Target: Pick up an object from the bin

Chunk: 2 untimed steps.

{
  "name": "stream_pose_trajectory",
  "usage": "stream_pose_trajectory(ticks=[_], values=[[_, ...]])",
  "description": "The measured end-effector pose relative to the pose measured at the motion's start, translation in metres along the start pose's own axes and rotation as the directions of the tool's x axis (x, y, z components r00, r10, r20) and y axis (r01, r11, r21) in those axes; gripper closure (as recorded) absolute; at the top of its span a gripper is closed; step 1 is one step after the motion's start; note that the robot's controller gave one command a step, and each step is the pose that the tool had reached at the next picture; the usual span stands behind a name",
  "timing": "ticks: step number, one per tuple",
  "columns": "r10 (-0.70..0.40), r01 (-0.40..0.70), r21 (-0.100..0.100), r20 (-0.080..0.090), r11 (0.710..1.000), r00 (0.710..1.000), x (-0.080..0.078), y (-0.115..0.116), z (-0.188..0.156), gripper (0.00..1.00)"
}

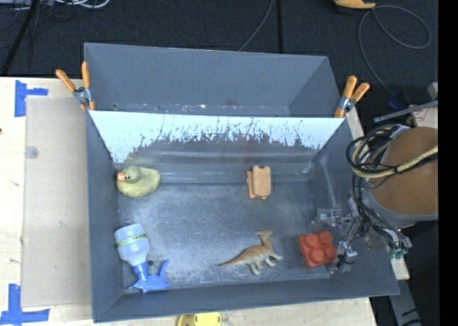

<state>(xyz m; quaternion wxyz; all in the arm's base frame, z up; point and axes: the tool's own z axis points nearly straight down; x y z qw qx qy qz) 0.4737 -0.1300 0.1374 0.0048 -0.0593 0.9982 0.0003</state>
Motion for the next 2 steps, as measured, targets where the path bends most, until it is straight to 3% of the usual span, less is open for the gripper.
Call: stream_pose_trajectory(ticks=[2], values=[[0.001, -0.001, 0.001, 0.003, 1.0, 1.0, -0.001, 0.0, -0.028, 1.0]])
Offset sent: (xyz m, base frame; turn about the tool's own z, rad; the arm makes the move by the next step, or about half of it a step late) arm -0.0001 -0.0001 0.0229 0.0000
